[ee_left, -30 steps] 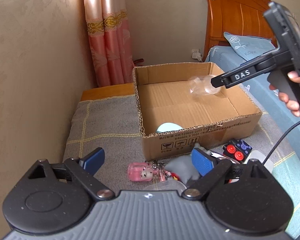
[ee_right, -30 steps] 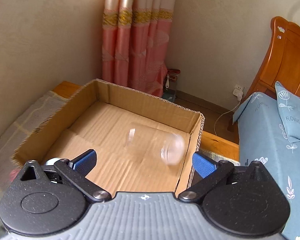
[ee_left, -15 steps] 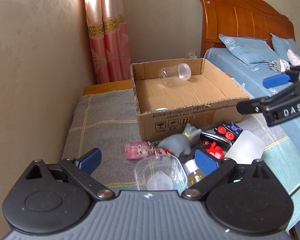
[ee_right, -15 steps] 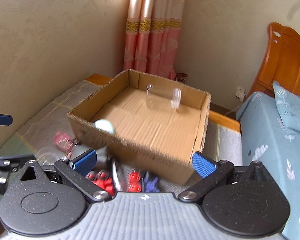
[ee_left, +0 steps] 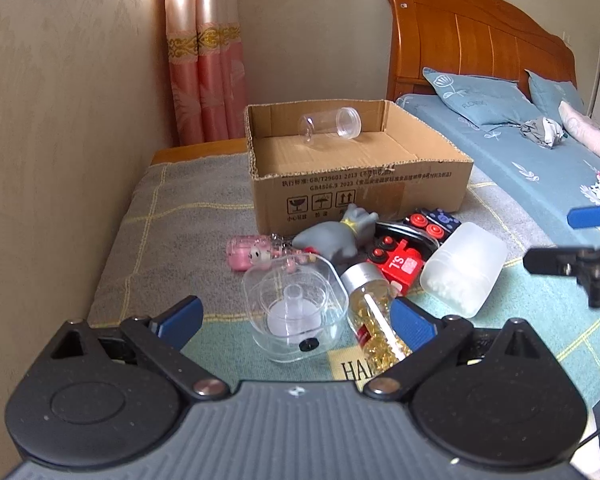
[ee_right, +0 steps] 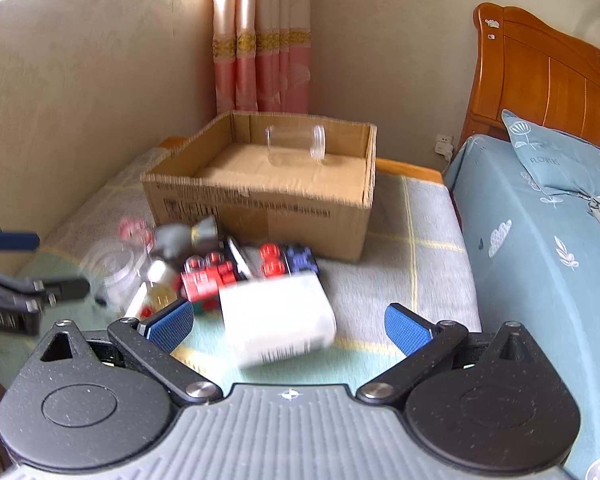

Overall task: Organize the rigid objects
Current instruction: 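Move both tools back from the box toward the remaining objects, then grasp the white rectangular container with the right tool while the left tool grasps the clear square container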

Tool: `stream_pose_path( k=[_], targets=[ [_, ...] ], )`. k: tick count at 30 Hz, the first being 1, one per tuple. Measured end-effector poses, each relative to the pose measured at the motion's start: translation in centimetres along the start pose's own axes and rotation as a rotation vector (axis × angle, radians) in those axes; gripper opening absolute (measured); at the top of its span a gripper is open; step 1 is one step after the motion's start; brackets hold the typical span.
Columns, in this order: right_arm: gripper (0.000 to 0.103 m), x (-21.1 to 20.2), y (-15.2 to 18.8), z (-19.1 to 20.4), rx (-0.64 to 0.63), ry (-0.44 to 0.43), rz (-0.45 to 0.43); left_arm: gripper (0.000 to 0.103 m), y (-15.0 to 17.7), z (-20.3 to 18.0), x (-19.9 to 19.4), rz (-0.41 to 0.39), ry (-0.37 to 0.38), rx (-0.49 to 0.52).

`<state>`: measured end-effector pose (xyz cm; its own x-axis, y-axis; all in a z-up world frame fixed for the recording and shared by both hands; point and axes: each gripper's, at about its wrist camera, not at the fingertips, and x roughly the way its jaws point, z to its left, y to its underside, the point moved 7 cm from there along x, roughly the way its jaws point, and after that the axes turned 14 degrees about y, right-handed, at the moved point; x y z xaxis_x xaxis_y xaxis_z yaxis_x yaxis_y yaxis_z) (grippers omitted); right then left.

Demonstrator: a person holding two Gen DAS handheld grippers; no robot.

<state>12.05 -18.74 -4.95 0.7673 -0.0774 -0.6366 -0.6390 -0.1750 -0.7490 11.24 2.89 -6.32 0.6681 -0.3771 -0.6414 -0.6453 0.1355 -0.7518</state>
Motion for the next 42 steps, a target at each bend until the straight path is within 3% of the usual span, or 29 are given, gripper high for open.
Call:
stream_pose_path(
  k=[4,12,29,38,42],
  targets=[
    [0.103,1.1,2.8,0.2,-0.039,0.004,0.040,0.100,0.6,0.2,0.4,0.018,-0.012,-0.012],
    [0.103,4.2,6.1,1.2,-0.040,-0.078,0.114,0.100,1.2,0.8,1.7,0.050,-0.048,-0.049],
    [0.103,6.5,6.2,2.1,-0.074,-0.063,0.045,0.100,-0.9,1.7,5.7,0.055,-0.095,-0.053],
    [0.103,6.5,6.3,2.1,-0.082,-0.071,0.043,0.101,0.6,3.8,5.0,0.077,-0.128,-0.100],
    [0.103,6.6,6.1,2.1,-0.088,-0.075,0.048,0.102,1.3,4.3,5.4,0.087,-0.107,-0.121]
  ],
)
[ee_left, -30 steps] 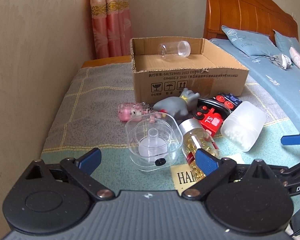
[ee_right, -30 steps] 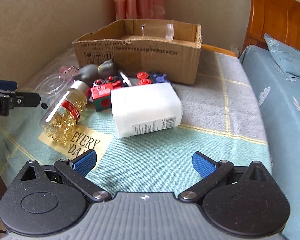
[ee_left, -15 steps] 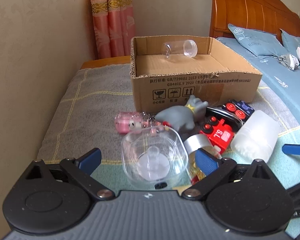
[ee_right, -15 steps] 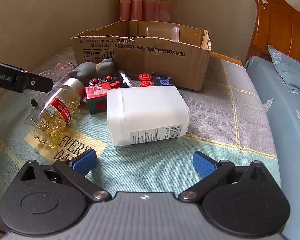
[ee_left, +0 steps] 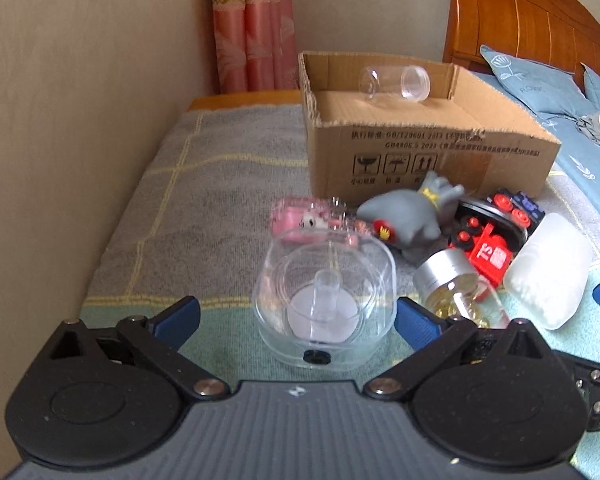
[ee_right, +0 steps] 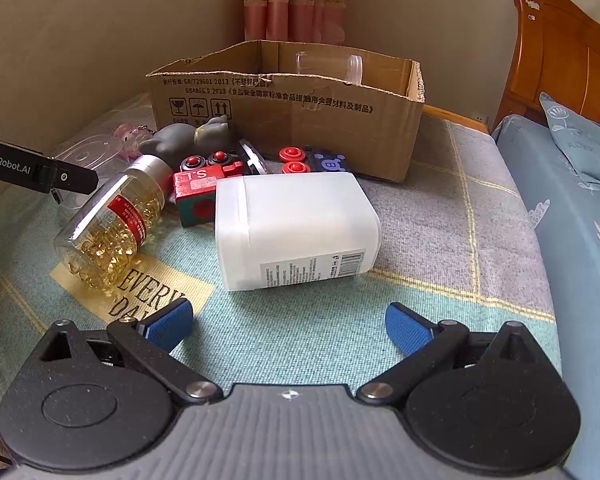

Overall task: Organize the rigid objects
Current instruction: 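Grasp the white rectangular container with the right tool while the left tool grasps the clear square container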

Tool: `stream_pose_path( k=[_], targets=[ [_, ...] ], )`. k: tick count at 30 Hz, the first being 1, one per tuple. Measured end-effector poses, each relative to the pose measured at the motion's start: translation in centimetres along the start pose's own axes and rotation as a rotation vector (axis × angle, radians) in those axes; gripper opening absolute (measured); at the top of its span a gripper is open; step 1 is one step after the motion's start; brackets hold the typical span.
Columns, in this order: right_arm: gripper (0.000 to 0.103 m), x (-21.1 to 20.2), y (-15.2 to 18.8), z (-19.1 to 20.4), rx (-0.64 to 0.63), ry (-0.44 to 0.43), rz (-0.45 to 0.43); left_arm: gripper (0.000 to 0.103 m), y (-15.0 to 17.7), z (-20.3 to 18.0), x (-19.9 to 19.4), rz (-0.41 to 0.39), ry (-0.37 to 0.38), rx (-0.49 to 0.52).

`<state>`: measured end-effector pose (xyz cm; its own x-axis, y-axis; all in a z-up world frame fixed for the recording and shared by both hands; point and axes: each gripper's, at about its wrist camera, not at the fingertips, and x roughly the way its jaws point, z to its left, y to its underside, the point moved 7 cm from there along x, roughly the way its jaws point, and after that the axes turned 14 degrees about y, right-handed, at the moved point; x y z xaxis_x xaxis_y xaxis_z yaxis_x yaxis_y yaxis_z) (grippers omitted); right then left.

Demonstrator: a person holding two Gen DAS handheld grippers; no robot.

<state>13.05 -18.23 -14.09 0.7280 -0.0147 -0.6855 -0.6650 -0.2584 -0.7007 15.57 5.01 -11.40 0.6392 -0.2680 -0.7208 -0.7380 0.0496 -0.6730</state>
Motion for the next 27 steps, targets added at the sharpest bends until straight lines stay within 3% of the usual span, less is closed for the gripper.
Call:
stream_pose_path(
  k=[6,13,15,17,27],
  targets=[
    [0.103,0.9,-1.0,-0.2,-0.010,0.005,0.023,0.102,1.0,0.2,2.0,0.047,0.000,-0.015],
    [0.103,1.3,-2.9,-0.2,-0.014,-0.003,-0.017,0.103,1.2,0.6,2.0,0.011,0.012,-0.027],
    [0.100,1.3,-3.3,-0.2,-0.023,0.002,-0.030,0.103,1.1,0.6,2.1,0.014,0.013,-0.028],
    [0.089,1.3,-3.6,-0.1,-0.027,0.004,-0.032,0.103,1.0,0.6,2.1,0.020,0.013,-0.031],
    [0.088,-0.6,-1.9,-0.4,-0.039,-0.031,-0.004,0.103,1.1,0.5,2.0,0.007,0.010,-0.029]
  ],
)
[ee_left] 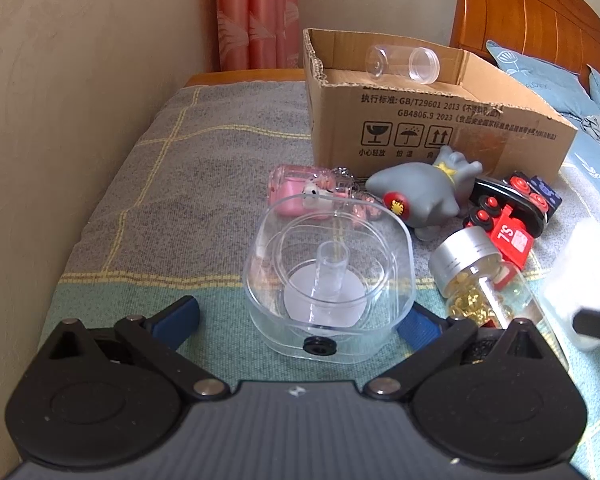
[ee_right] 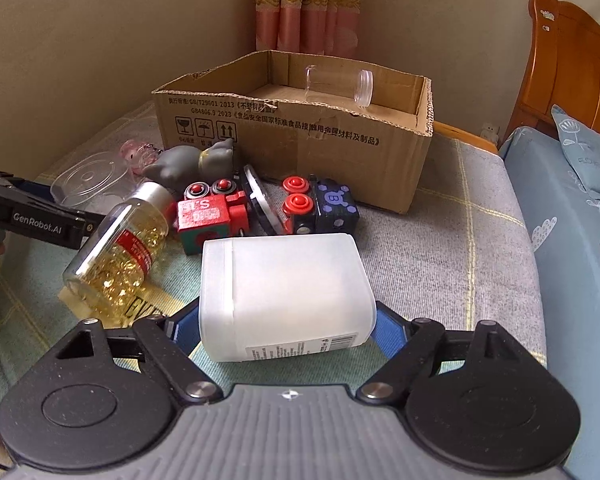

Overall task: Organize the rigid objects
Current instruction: 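Grasp the white rectangular container with the right tool while the left tool grasps the clear square container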

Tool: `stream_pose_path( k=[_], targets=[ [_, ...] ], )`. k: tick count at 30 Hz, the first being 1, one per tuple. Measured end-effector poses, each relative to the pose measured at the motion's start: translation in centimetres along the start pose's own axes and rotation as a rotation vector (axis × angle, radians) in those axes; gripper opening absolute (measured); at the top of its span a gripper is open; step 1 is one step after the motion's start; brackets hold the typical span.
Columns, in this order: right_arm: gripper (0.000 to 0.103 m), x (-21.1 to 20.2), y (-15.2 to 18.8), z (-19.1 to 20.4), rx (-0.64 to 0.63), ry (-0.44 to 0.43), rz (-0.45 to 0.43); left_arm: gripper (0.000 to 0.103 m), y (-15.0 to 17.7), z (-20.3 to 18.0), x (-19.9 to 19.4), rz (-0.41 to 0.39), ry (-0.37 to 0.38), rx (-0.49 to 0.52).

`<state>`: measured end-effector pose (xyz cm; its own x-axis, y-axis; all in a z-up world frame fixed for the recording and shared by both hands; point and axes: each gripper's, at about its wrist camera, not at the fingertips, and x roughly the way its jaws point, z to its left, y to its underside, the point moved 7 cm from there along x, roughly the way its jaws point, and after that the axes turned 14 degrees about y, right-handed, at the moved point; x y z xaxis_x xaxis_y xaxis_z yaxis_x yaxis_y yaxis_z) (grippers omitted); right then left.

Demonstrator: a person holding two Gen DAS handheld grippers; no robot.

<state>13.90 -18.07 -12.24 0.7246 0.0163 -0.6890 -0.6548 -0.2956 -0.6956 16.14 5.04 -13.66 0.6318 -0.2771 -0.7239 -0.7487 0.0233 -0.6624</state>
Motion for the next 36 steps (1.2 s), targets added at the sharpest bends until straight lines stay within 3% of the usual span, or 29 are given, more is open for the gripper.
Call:
stream_pose_path(
  k=[6,17,18,20,25,36],
  targets=[
    [0.088,-1.1,0.9,0.3,-0.021,-0.008,0.011,0.102,-0.2,0.0,0.1,-0.001,0.003,0.005],
    [0.098,-1.1,0.4,1.0,-0.029,0.009,-0.008,0.099,-1.0,-0.6,0.0,-0.033,0.026,0.029],
    [0.098,-1.0,0.4,1.0,-0.029,0.011,-0.008,0.099,-1.1,-0.7,0.1,-0.032,0.026,0.031],
    [0.098,-0.9,0.4,1.0,-0.027,0.015,-0.006,0.086,-1.2,-0.8,0.4,-0.025,0.034,0.029],
    [0.098,-0.8,0.3,1.1,-0.033,0.015,-0.006,0.074,-1.3,-1.2,0.3,-0.029,0.057,0.043],
    [0.098,-0.4,-0.2,1.4,-0.073,0.020,-0.006,0.075,-1.5,-1.6,0.3,-0.004,0.054,0.026]
  ],
)
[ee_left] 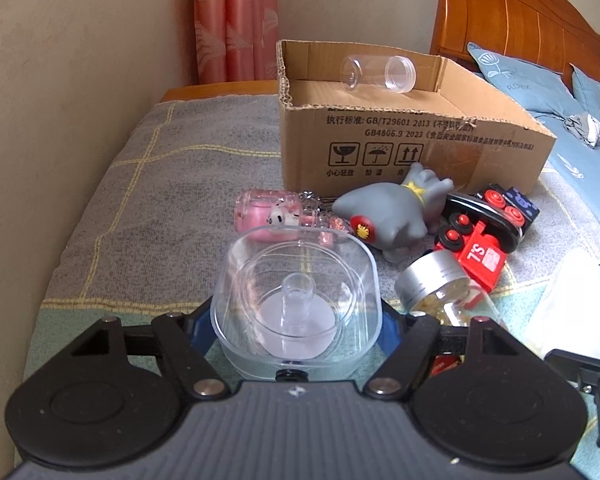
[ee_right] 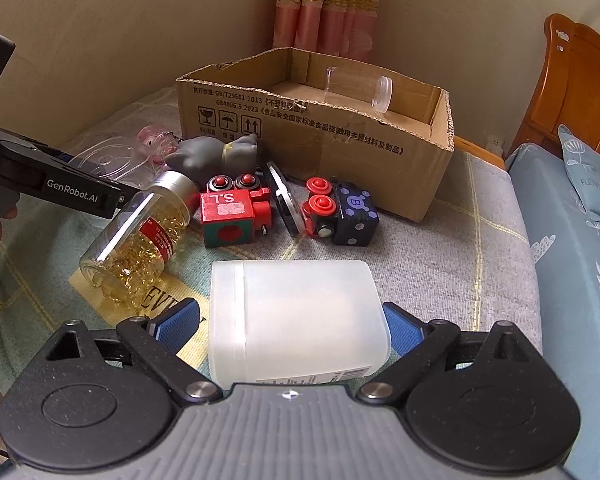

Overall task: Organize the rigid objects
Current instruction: 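Grasp the white rectangular container with the right tool while the left tool grasps the clear square container, then carry the white container into the box and open the right tool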

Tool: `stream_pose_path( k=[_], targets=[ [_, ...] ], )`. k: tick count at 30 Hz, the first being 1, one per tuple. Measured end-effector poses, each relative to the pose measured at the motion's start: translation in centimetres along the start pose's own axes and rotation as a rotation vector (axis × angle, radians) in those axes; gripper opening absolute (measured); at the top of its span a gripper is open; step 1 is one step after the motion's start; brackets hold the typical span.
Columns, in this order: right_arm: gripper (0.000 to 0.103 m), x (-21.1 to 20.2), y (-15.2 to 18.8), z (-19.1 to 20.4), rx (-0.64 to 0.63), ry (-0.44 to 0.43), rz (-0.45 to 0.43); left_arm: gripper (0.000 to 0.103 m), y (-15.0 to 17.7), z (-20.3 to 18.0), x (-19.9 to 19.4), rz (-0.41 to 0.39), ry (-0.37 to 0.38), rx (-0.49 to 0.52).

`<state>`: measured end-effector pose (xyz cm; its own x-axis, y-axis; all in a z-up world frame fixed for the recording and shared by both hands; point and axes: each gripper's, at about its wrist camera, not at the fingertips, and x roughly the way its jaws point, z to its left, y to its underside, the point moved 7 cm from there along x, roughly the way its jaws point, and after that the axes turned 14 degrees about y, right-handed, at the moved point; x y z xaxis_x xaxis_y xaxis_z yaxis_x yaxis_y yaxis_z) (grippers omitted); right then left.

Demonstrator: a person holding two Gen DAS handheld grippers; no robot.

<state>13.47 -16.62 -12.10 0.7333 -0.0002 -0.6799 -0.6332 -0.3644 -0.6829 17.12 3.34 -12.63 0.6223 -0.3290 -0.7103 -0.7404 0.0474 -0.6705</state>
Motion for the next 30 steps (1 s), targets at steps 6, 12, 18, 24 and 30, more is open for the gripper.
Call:
stream_pose_path(
  k=[6,12,18,24,30],
  targets=[
    [0.098,0.3,-0.2,0.1,-0.024,0.000,0.014,0.075,-0.5,-0.1,-0.4,-0.012,0.004,0.011],
    [0.098,0.1,-0.3,0.2,-0.060,0.013,0.016,0.075,-0.7,0.0,-0.3,0.001,0.011,0.002],
    [0.098,0.1,-0.6,0.4,-0.086,0.011,0.034,0.074,-0.8,0.0,0.2,0.035,0.012,0.018],
    [0.089,0.2,-0.6,0.4,-0.118,0.024,0.038,0.073,-0.9,-0.1,-0.2,0.045,0.051,0.029],
    [0.087,-0.2,-0.6,-0.1,-0.131,-0.001,0.045,0.073,-1.3,-0.7,-1.5,0.045,0.044,0.073]
  ],
)
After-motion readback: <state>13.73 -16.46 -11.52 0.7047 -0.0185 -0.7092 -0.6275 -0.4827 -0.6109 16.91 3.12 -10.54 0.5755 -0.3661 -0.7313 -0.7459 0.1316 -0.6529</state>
